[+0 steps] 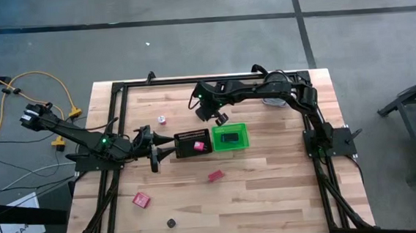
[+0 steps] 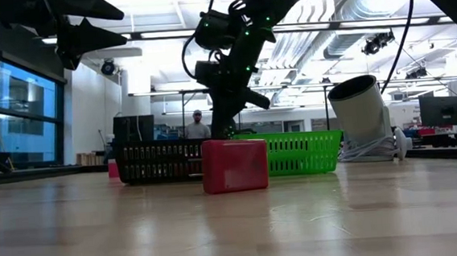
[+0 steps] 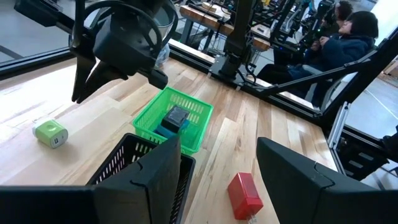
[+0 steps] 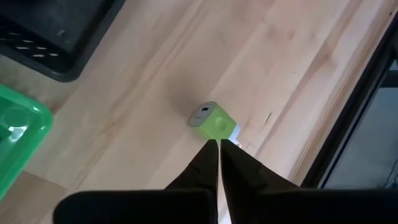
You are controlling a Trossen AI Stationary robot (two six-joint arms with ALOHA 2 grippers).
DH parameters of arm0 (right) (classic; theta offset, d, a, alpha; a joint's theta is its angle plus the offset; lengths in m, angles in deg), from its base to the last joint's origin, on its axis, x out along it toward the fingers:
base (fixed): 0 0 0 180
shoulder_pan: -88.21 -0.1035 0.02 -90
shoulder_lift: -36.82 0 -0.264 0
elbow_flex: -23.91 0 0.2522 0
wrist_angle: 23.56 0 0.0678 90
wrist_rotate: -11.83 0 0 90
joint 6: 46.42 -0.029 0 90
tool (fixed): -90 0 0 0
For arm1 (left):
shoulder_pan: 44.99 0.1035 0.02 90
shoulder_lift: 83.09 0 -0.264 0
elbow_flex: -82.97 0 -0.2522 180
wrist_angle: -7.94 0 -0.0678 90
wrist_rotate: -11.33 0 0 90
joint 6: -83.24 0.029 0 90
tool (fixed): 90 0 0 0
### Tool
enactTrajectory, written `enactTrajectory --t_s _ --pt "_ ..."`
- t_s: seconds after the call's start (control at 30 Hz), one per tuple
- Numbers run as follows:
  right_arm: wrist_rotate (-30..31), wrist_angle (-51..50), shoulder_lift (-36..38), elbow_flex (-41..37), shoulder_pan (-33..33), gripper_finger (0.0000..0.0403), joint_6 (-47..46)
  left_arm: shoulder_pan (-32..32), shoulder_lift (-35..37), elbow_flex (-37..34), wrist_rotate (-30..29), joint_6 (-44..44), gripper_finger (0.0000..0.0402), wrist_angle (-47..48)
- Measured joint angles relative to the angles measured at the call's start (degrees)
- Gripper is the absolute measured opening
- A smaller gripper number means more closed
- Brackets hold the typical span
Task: Pick & Place Office items
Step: Put the green charger adapter into the black bin
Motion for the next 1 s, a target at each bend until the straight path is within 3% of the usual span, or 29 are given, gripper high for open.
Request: enactTrajectory --t_s 0.23,0.57,0.73,1.0 --pt "0.4 0.0 0.0 0.0 -0.2 0.0004 0.5 0.0 0.0 0.0 0.0 0.0 0.0204 0.0" --pt "-3.0 1.7 -0.6 0.0 -1.3 0.0003 19.4 0.0 0.0 0.0 0.0 0.0 0.0204 0.0" --pt "-1.3 4.3 -1.8 -0.1 -2.0 0.0006 28.0 0.0 0.0 0.0 0.0 0.0 0.0204 0.0" --pt "-1.5 7.9 -3.8 0.0 -2.1 0.0067 33.0 0.0 0.0 0.0 0.0 0.0 0.0204 -0.2"
